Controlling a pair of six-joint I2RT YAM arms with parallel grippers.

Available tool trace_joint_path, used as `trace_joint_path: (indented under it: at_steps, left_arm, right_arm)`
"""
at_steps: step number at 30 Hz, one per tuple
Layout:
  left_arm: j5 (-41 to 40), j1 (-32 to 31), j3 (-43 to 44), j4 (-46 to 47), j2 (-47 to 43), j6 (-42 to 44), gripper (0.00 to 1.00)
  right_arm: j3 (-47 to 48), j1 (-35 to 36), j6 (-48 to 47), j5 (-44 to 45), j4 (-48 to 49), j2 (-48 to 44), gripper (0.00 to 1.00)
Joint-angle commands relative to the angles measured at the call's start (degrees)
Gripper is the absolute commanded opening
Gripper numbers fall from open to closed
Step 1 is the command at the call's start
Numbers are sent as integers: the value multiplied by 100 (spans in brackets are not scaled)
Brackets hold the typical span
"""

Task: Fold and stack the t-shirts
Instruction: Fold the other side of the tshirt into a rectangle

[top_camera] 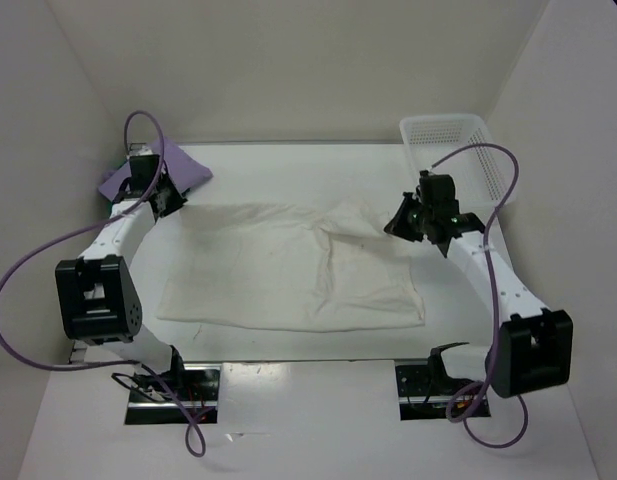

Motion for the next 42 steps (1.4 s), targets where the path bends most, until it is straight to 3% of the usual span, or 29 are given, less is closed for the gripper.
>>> trace_joint_path:
  at_steps: [1,7,13,20,22,24,25,27,29,31,33,35,36,38,42]
  left_arm:
    - [107,101,-178,-41,-527,-102,0]
    - [20,163,-784,-148,-1002,-102,0]
    - [-174,418,-1153,-279,-1318,-225,0]
    - [-394,540,-1391,-578,-1486,-339,0]
    - [-342,541,-1338,-674,-1433,-339,7]
    - [-472,541,-1338,-728,-1556,-471,24]
    - [-569,541,-1399,-676,-1678,-523,39]
    - [-719,541,-1225,-728,-1749,-638,51]
    - [-667,541,-927,-728,-1750,-726,53]
    - [-170,541,-777,-545,-1654,-726,51]
    - [79,357,-776,-246,-1461,-726,51]
    - [395,164,-776,-122,-1241,-726,51]
    - [527,-2,-698,-121,-883,-726,51]
    - [921,-144,-495,-173,-486,-673,51]
    - [1459,-258,-608,1,157,-673,48]
  right_arm:
    - [-550,-27,540,-119,-391,-650,0]
    - [-1019,-27,1384,-305,-988,-1767,2]
    - [-1256,-27,1596,-111,-1894,-2436,2]
    - [-923,702,2193,609,-2658,-2813,2]
    - [-869,957,2352,679,-2877,-2867,7]
    - [-808,1071,2422,733,-2879,-2867,23]
    - [-808,1072,2423,733,-2931,-2919,31]
    - [-808,1072,2344,680,-2879,-2920,34]
    - [-703,1072,2257,680,-2879,-2850,35]
    - [-545,1072,1985,741,-2583,-2709,36]
    - [-544,1072,1773,628,-2169,-2273,23]
    - [-789,1072,1544,487,-1151,-1850,4]
    - [-869,1124,1544,399,-773,-1412,0]
    - [-940,1125,1290,346,96,-866,1]
    - [-826,1230,937,338,593,392,31]
